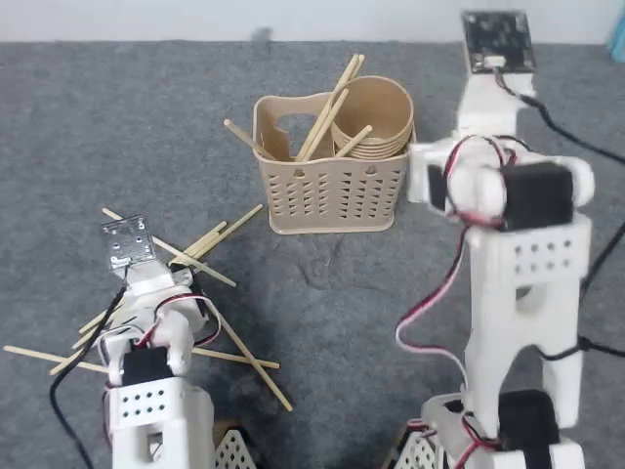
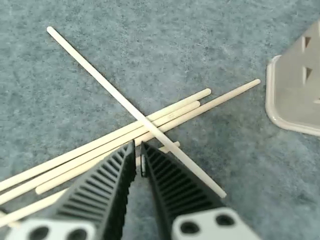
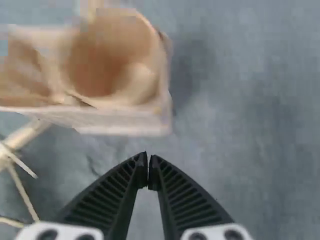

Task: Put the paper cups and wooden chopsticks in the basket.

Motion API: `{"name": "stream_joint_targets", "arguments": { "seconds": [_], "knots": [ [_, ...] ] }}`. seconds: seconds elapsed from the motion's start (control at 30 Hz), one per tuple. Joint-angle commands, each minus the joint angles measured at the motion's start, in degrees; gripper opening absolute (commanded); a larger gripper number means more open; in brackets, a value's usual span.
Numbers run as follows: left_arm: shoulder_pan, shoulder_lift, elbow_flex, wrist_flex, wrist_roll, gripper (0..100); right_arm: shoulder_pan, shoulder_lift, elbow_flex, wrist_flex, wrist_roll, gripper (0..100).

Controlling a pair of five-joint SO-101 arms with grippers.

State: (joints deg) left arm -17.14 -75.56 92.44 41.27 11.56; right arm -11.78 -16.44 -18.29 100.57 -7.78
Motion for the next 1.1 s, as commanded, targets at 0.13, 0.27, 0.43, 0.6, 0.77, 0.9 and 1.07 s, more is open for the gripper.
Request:
{"name": "stream_joint_targets", "arguments": {
  "seconds": [0.13, 0.27, 0.43, 0.6, 0.77, 0.9, 1.07],
  "knots": [
    [-6.1, -0.7, -3.7, -1.4, 0.0, 2, 6.3, -5.3, 19.4, -1.3, 2.0, 0.8],
    [-6.9, -0.4, -4.9, -1.4, 0.1, 2, 6.5, -8.5, 33.1, -7.7, 6.2, 0.8],
    [-7.0, -0.4, -5.6, -1.5, 1.6, 2, 7.0, -13.8, 49.6, -19.5, 6.9, 0.8],
    [-7.0, -0.4, -6.2, -1.3, 4.5, 2, 7.8, -15.8, 62.3, -31.1, 6.9, 0.8],
    [-7.9, -0.3, -8.4, 1.5, 4.5, 2, 7.8, -15.9, 72.1, -43.7, 6.9, 0.8],
    [-7.9, -0.3, -11.1, 5.3, 4.6, 2, 7.7, -15.9, 77.0, -49.9, 6.7, 0.8],
    [-7.9, 0.4, -13.9, 7.2, 4.6, 2, 7.8, -16.0, 82.2, -56.0, 6.9, 0.8]
  ]
}}
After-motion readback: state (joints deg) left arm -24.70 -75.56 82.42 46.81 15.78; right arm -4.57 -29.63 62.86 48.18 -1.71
